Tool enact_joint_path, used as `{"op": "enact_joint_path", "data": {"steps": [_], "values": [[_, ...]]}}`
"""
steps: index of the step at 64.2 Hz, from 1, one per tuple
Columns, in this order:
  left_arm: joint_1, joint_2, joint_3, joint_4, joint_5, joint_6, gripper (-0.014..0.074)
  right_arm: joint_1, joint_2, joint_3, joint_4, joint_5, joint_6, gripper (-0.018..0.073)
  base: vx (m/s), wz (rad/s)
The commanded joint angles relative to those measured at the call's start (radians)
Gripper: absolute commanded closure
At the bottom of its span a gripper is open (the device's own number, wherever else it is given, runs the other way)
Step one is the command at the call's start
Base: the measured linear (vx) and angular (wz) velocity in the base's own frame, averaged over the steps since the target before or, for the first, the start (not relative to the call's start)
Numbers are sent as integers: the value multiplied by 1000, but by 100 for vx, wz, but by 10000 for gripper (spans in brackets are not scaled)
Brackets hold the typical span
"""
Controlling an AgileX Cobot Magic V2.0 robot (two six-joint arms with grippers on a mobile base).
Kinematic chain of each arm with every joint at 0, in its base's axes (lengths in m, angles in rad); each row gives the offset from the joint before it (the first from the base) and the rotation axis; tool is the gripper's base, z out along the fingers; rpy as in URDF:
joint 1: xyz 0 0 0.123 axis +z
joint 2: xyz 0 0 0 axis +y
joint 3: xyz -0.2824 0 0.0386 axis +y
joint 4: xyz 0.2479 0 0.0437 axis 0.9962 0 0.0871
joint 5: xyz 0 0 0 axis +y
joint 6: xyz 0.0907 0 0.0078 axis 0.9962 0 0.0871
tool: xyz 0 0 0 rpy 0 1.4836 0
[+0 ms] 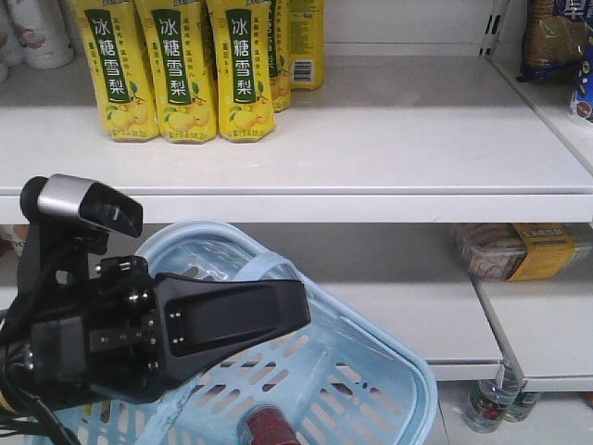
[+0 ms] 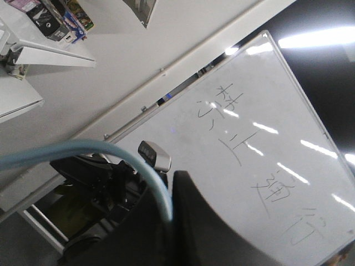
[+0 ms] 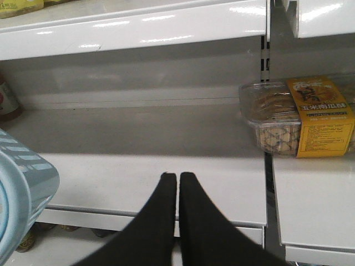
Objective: Place coke in basket with both arms
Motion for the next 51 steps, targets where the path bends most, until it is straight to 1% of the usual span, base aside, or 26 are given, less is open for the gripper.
{"op": "enact_joint_path", "data": {"steps": [1,7,11,15,20,25,26,31,32,36,38,40,47,51], "values": [[-7,-26,-34,-53,-60,108,603,-1,11,-26,-36,-62,-3,561,0,0],[-20,-26,-34,-60,4,181,603,-1,11,-26,-36,-60,-3,561,0,0],[-30,-26,-30,-68,49,250,603,-1,11,-26,-36,-60,-3,561,0,0],[-44,-27,-14,-96,97,323,603,-1,11,-26,-36,-60,-3,561,0,0],[-66,-39,38,-175,143,418,603,-1,11,-26,-36,-60,-3,561,0,0],[-91,-57,95,-278,164,509,603,-1,11,-26,-36,-60,-3,561,0,0],[-98,-63,113,-302,166,538,603,-1,11,-26,-36,-60,-3,561,0,0],[-117,-101,180,-369,179,661,603,-1,11,-26,-36,-60,-3,561,0,0],[-122,-111,196,-382,182,700,603,-1,11,-26,-36,-60,-3,561,0,0],[-136,-145,237,-429,200,807,603,-1,11,-26,-36,-60,-3,561,0,0],[-142,-166,262,-466,215,863,603,-1,11,-26,-36,-60,-3,561,0,0],[-147,-183,285,-501,228,903,603,-1,11,-26,-36,-60,-3,561,0,0],[-166,-255,351,-677,302,1032,603,-1,11,-26,-36,-60,-3,561,0,0],[-167,-300,381,-743,346,1080,603,-1,11,-26,-36,-60,-3,561,0,0]]}}
